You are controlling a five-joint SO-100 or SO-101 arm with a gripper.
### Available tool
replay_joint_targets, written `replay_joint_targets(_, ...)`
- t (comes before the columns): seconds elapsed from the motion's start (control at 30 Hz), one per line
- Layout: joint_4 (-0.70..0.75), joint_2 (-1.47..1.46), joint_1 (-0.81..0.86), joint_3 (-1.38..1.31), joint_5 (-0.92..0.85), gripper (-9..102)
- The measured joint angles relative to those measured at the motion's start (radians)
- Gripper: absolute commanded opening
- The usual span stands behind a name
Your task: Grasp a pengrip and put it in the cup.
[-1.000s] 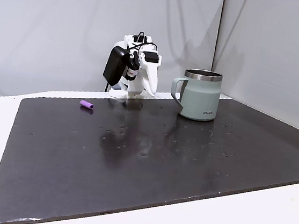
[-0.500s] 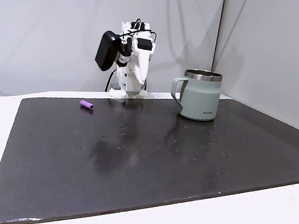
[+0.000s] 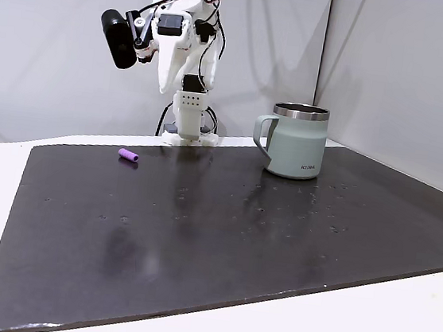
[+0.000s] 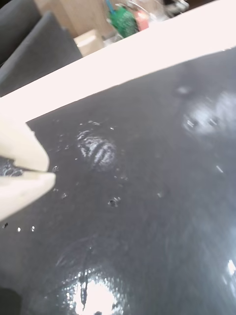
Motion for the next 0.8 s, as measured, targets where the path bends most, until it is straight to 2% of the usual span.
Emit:
replay_joint_targets(0.2, 0.235, -0.278, 0.104, -0.331, 0.057, 1)
replay_joint_targets(0.33, 0.333, -0.407, 0.156, -0.451, 0.066, 13)
replay_joint_targets(0.47, 0.382, -0.491, 0.201, -0.491, 0.074, 21)
replay_joint_targets(0.8, 0.377, -0.609, 0.233, -0.443, 0.112, 26)
